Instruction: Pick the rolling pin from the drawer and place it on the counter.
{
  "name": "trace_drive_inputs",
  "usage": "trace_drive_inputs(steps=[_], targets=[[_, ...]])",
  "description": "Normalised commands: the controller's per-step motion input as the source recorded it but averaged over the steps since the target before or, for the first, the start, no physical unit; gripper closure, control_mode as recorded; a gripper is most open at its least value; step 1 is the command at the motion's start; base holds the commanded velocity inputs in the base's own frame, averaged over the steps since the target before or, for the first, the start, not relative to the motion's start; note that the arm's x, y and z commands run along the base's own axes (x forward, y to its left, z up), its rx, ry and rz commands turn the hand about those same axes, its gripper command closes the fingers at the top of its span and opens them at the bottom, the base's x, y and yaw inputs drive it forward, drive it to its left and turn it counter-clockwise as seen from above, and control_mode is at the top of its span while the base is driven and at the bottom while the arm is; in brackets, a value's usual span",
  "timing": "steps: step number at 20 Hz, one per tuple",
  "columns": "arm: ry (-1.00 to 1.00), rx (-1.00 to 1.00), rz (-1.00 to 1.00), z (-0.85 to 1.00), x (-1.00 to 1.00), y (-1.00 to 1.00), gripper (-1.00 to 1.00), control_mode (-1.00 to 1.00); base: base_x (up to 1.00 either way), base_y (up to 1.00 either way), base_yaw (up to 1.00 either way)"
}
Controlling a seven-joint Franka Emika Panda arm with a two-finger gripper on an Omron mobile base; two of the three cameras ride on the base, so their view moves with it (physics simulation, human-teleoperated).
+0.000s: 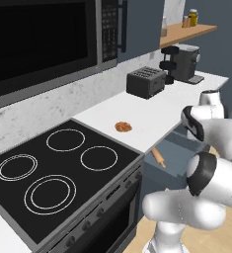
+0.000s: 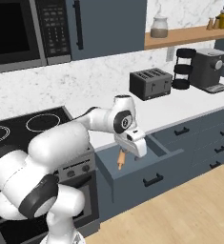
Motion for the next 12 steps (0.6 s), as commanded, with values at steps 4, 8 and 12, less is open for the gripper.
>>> trace_drive_inputs(steps=[4,8,12], targets=[[0.19,0.18,-0.1,-0.82,0.59,-0.92,-1.0,-1.0,0.0,0.0,0.0],[0.03,0.14,0.0,-0.55,0.4,-0.21,-1.0,-1.0,0.0,0.0,0.0],[0.0,0.05,0.0,-0.12,0.12,0.1,-1.0,-1.0,0.0,0.0,0.0]])
